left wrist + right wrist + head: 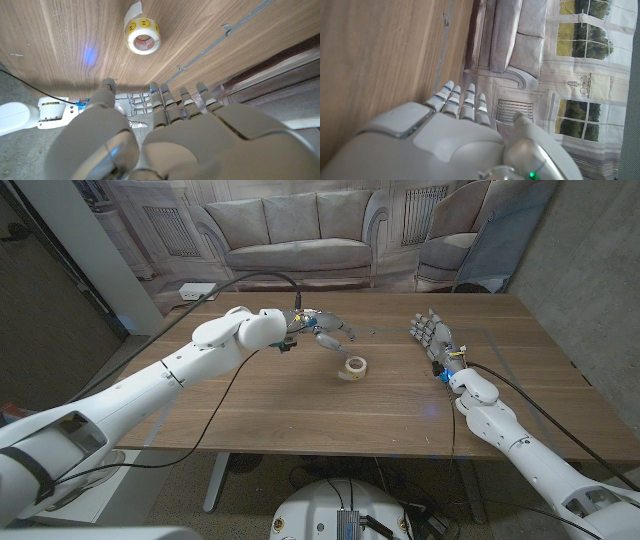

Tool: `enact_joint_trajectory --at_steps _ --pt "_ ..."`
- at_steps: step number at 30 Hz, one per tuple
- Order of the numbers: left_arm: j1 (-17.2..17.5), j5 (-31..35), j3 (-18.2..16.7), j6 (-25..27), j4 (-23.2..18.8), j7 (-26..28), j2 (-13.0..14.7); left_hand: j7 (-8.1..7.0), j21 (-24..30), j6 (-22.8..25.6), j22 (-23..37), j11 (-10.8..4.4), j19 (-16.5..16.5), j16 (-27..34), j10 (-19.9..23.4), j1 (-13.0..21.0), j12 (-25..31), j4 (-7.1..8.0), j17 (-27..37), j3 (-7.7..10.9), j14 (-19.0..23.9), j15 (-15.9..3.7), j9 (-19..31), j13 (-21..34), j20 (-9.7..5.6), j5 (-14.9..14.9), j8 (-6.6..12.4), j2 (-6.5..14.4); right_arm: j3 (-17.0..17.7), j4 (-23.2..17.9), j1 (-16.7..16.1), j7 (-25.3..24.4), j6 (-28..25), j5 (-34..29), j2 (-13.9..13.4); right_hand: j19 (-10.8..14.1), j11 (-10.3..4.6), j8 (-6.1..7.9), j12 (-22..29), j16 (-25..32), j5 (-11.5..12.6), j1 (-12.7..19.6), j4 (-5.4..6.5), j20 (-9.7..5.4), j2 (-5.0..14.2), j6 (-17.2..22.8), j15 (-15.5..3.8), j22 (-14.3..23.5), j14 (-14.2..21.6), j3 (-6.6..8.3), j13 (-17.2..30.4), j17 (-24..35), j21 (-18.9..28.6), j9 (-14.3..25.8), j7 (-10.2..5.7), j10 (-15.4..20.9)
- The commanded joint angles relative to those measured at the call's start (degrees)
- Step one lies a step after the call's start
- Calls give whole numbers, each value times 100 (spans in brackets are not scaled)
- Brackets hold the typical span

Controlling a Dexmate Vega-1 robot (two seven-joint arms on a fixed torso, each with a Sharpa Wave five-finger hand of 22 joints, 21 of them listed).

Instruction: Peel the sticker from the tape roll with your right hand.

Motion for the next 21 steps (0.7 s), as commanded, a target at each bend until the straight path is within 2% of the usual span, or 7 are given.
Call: enact_joint_trajectory --at_steps 1,4,10,14,17,21 --pt "-280 791 263 110 -150 -542 -222 -30 -21 203 32 -26 45 40 162 17 28 5 7 -57 124 -192 10 27 -5 40 72 -119 37 60 -24 66 75 70 32 26 11 49 16 14 -9 -84 56 7 -13 58 1 31 44 -17 14 20 4 22 6 70" --pt "-363 1106 376 164 -208 -752 -284 -34 -30 254 31 -85 61 46 242 36 30 -6 4 -85 168 -208 7 26 -11 51 72 -168 46 78 -34 86 96 85 37 25 9 50 16 16 -9 -107 70 13 -19 69 -4 31 47 -29 14 22 3 23 0 77" --pt "-370 1423 417 148 -237 -842 -357 -66 -55 474 31 -97 77 55 377 77 20 -9 4 -129 250 -251 3 25 -29 81 113 -229 67 90 -63 112 127 110 33 31 19 51 21 19 -7 -157 100 14 -34 92 8 32 59 -55 14 25 4 23 5 103" --pt "-341 1627 442 135 -233 -821 -413 -62 -79 645 32 -94 88 95 557 76 35 13 13 -177 393 -335 0 27 -47 105 136 -269 82 100 -87 132 139 136 32 32 25 51 23 18 -5 -180 111 16 -43 103 14 32 60 -67 14 25 3 23 3 114" --pt "-300 2013 519 148 -243 -704 -437 -59 -101 779 33 -117 86 116 684 71 40 32 20 -213 475 -365 -2 28 -61 124 156 -291 94 120 -96 152 163 153 39 33 17 47 25 16 -4 -200 121 18 -52 103 16 33 61 -78 15 24 2 23 8 128" --pt "-246 1929 462 126 -122 -668 -541 -29 -116 847 33 -130 86 121 771 68 43 44 23 -236 507 -393 -3 29 -76 138 159 -302 101 131 -107 180 181 163 35 35 26 44 27 14 -1 -220 128 15 -60 108 10 33 64 -89 15 22 1 23 12 140"
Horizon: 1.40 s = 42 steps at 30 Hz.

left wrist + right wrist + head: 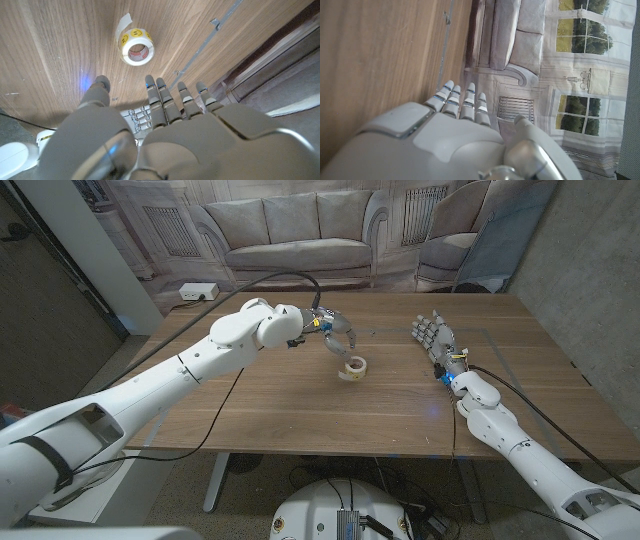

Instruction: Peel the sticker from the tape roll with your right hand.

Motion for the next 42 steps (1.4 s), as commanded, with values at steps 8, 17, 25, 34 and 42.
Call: enact_joint_trajectory --at_steps 8,17,25,34,42 --pt "67 761 181 30 237 80 -402 54 -42 239 36 -24 6 75 265 -42 44 59 33 -95 137 -415 -2 32 -9 54 71 -37 46 64 -52 106 67 83 0 41 18 39 28 11 5 -80 39 16 14 62 7 5 60 -2 16 18 1 22 4 88" --pt "26 914 363 -85 504 204 -569 76 -57 405 38 -47 37 87 434 -86 46 87 34 -161 200 -433 -5 32 1 74 90 -80 46 174 -24 179 96 111 32 43 13 32 25 6 12 -95 40 18 9 63 3 4 66 -7 16 11 -1 22 11 97" --pt "34 1278 494 -74 578 378 -646 141 -87 903 39 -29 134 127 916 -45 68 95 25 -243 411 -508 -6 38 36 142 178 -102 56 277 -4 227 130 137 65 47 28 28 24 0 17 -110 39 16 3 74 3 4 69 -13 16 6 -2 22 9 111" --pt "19 1471 623 -42 736 396 -758 154 -109 1292 40 -53 221 158 1345 28 101 83 19 -294 604 -585 -4 49 37 190 249 -111 74 354 1 261 134 167 74 47 36 24 16 -4 22 -126 39 19 -3 80 9 4 73 -19 17 2 -5 22 11 106" --pt "-4 1780 773 41 854 485 -850 164 -114 1316 41 -39 242 167 1380 33 79 88 19 -309 659 -611 -6 50 5 200 234 -110 85 423 19 316 146 192 85 58 32 18 10 -5 26 -139 36 19 -7 79 -1 3 84 -23 17 -2 -4 22 10 107"
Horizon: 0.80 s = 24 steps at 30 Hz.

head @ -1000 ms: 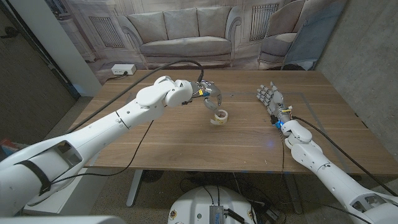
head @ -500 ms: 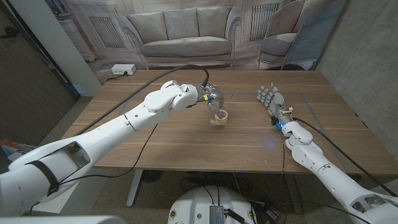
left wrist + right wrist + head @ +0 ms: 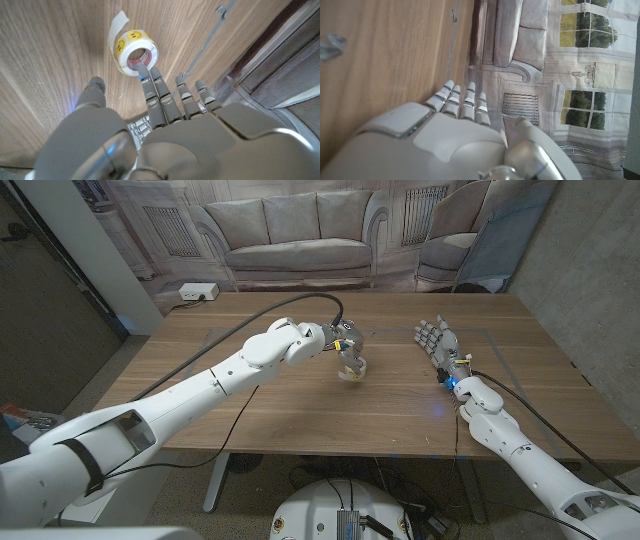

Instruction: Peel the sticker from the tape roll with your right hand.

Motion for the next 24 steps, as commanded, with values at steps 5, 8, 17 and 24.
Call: enact_joint_trajectory --at_steps 5,8,17,24 --pt "8 724 277 190 214 338 -154 3 -26 114 13 -20 62 50 103 72 27 -7 8 -12 142 -626 8 23 8 31 26 28 30 148 29 108 33 52 19 65 8 16 10 -2 28 -70 10 12 21 56 26 18 85 1 17 11 -3 22 20 30" --pt "12 739 292 204 270 346 -190 39 -16 226 13 -22 138 59 240 119 32 -14 6 -7 218 -662 6 23 14 50 37 55 38 173 28 120 45 60 23 72 21 15 10 -1 30 -76 10 7 19 58 29 18 94 -1 18 11 -2 22 19 37" --pt "7 601 316 178 395 376 -282 43 -17 483 16 -17 219 83 466 260 28 -27 1 59 391 -690 2 22 6 82 72 186 61 241 29 171 96 78 32 83 31 8 8 1 30 -93 6 20 -1 54 30 17 114 -14 18 9 -1 22 21 49" --pt "19 614 371 172 399 420 -296 44 -20 626 17 7 259 81 611 316 31 -29 -2 81 462 -702 -2 21 -23 82 84 230 65 283 41 205 115 84 37 86 28 4 4 -1 30 -105 1 36 -20 52 29 17 124 -25 18 7 -3 22 24 52"
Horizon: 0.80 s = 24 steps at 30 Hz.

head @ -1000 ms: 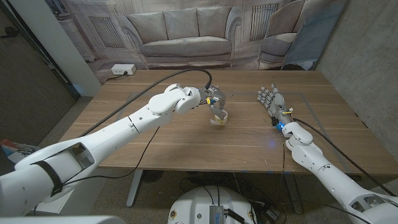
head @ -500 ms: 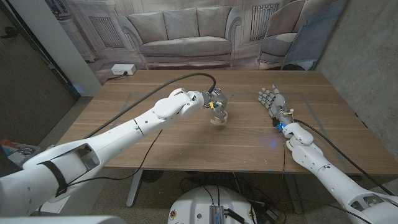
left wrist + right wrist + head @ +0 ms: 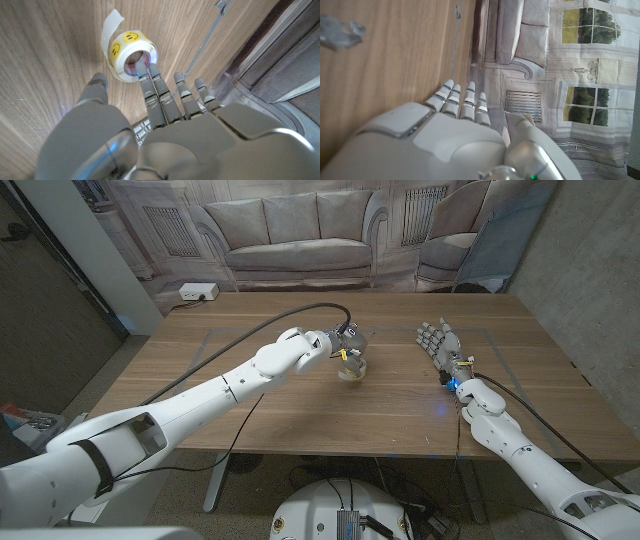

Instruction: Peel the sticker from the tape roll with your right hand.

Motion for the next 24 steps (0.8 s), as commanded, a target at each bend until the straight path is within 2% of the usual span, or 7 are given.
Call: enact_joint_trajectory --at_steps 1,24 --pt "26 10 89 2 75 100 -66 8 -21 125 18 10 49 15 120 43 29 12 -4 41 80 -713 9 21 -13 39 62 59 19 89 19 72 47 21 14 36 8 2 4 0 30 -72 -7 -14 -14 49 1 14 34 -20 18 7 -4 22 23 29" --pt "2 186 226 71 160 5 -95 -38 -41 291 21 -52 115 -23 279 243 -60 -5 -12 154 213 -746 4 21 -29 16 3 236 17 364 125 208 136 58 131 45 11 -2 -5 -5 34 -100 -15 -10 -38 58 6 12 54 -39 19 5 -9 22 30 42"
